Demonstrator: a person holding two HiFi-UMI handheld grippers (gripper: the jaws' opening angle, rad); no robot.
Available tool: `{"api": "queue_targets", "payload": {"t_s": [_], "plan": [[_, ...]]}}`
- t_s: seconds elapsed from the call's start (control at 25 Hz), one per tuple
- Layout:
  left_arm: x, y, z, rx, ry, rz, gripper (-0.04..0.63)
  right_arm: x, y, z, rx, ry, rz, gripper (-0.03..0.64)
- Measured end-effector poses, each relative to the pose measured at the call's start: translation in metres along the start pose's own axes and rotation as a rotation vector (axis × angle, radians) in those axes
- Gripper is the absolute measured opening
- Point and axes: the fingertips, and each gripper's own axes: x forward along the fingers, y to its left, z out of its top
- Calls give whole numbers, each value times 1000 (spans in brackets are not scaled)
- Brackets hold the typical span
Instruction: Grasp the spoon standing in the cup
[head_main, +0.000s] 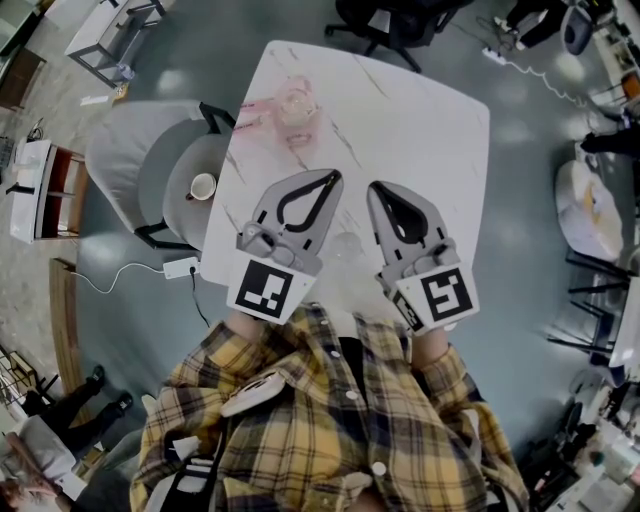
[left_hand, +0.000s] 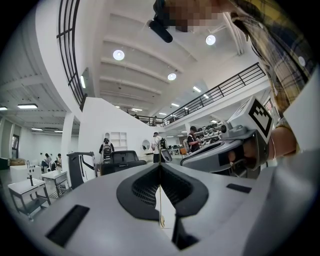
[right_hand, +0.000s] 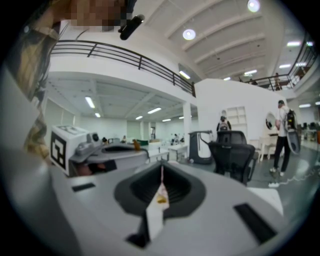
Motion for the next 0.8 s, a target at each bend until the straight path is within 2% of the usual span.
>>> {"api": "queue_targets", "payload": {"t_s": [0.24, 0.56, 0.8], "plan": [[1, 2, -2, -11, 2, -3, 15, 2, 0, -1, 0, -2, 3, 34], [5, -11, -2, -42, -7, -53, 15, 2, 0, -1, 1, -1, 6, 34], [5, -9, 5, -18, -30, -73, 15, 1, 0, -3, -9, 16, 9, 32]]}}
